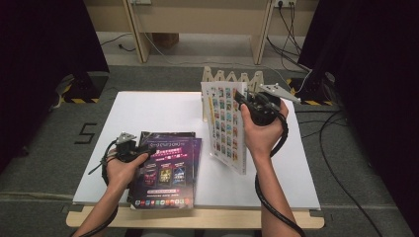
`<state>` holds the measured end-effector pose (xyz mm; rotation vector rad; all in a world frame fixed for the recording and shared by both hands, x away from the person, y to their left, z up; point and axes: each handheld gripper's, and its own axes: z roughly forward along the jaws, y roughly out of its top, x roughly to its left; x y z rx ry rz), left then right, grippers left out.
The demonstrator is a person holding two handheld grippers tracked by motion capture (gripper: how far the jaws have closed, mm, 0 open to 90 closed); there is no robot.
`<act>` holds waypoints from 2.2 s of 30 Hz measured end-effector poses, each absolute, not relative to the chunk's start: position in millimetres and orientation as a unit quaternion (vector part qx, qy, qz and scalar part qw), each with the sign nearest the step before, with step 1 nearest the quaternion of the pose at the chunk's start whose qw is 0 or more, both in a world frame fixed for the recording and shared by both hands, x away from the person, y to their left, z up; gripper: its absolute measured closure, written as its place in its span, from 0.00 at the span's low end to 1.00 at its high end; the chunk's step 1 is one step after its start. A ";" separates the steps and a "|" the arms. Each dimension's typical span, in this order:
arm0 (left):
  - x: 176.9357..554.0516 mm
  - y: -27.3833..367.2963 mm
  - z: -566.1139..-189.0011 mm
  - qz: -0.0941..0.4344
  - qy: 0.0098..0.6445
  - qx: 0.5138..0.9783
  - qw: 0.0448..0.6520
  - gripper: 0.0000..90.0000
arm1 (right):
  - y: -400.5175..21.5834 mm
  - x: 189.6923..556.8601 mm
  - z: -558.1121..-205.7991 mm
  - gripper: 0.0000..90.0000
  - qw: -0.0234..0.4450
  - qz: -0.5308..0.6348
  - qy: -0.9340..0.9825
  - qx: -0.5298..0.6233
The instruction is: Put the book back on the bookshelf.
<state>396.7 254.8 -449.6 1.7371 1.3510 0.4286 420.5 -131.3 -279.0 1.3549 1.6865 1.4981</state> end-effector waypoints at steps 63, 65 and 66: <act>391.7 263.4 -459.3 0.170 0.555 0.688 0.436 0.64 | -172.0 442.3 -260.8 0.83 0.330 0.531 0.558 0.545; 391.7 263.6 -459.2 0.170 0.555 0.688 0.435 0.64 | -173.4 442.5 -260.3 0.83 0.329 0.531 0.555 0.549; 391.7 263.6 -459.2 0.171 0.555 0.688 0.435 0.64 | -174.1 442.6 -260.2 0.83 0.331 0.531 0.554 0.549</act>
